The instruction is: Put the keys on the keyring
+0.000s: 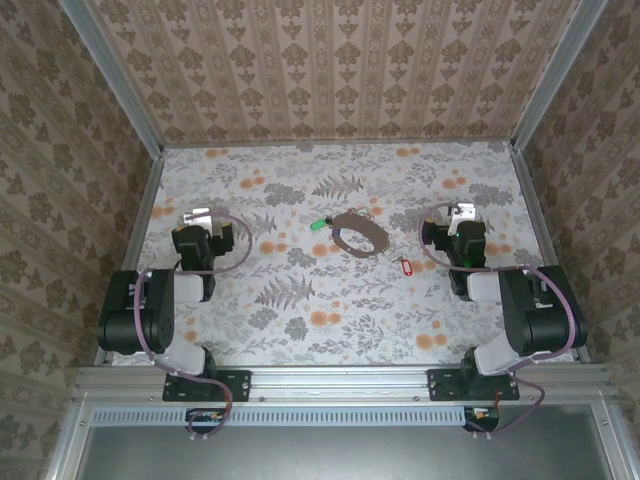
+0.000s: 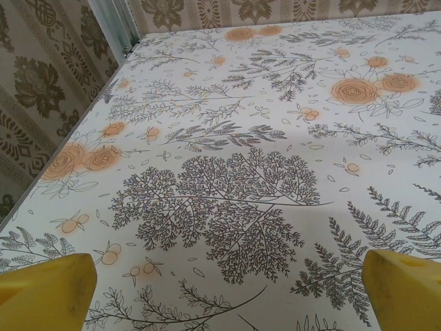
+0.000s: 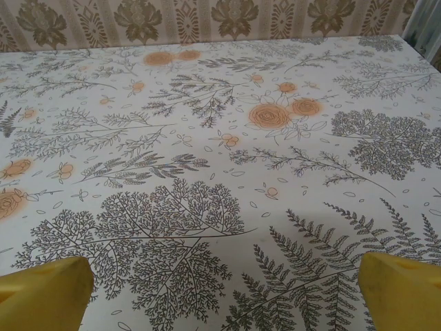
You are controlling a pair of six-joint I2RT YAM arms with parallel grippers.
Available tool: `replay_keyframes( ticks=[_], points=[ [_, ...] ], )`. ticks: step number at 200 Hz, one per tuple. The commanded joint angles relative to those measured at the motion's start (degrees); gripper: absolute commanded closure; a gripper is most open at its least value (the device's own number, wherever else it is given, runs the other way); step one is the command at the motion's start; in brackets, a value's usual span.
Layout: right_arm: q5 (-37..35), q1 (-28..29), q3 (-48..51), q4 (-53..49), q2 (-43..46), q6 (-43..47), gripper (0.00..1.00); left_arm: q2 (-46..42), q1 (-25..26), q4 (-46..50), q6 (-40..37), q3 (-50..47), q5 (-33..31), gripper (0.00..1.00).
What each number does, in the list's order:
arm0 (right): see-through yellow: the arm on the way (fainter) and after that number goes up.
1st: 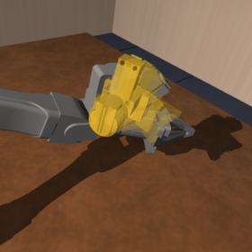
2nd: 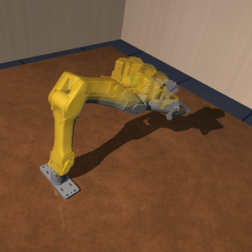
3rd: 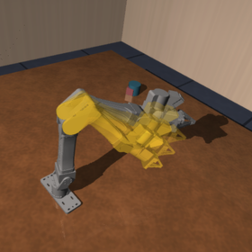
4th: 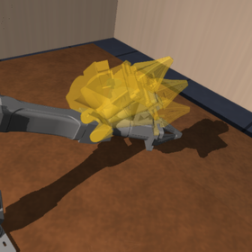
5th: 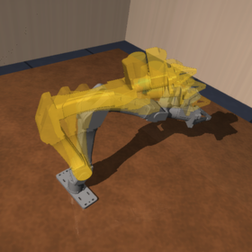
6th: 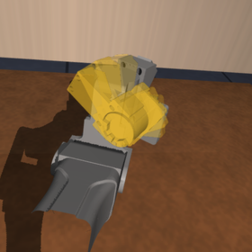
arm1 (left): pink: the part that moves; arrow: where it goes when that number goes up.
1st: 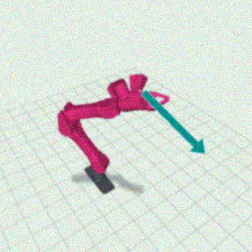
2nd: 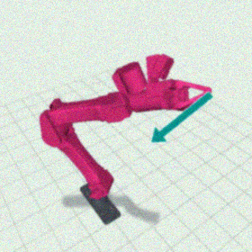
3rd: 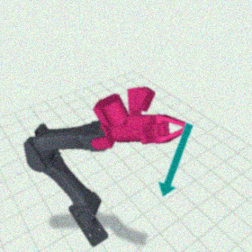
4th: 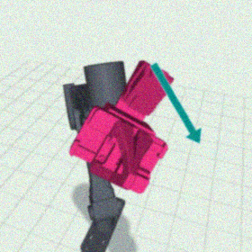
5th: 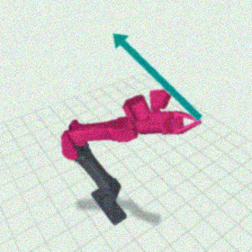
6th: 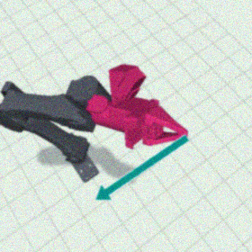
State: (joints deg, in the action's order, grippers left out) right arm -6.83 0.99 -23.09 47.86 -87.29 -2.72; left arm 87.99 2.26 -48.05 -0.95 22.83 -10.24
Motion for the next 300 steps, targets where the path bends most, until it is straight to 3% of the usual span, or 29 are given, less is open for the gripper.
replay_keyframes(
  ticks=[1,300],
  points=[
    [1.1,0.3,0.0,1.8,-0.5,0.5,0.0,-0.2,0.4,-1.9,-0.5,-0.4,0.2,0.0],
    [1.7,-0.1,0.0,1.7,-0.4,0.2,0.0,-0.3,-0.2,-1.6,-0.3,-0.3,1.5,0.0]
  ],
)
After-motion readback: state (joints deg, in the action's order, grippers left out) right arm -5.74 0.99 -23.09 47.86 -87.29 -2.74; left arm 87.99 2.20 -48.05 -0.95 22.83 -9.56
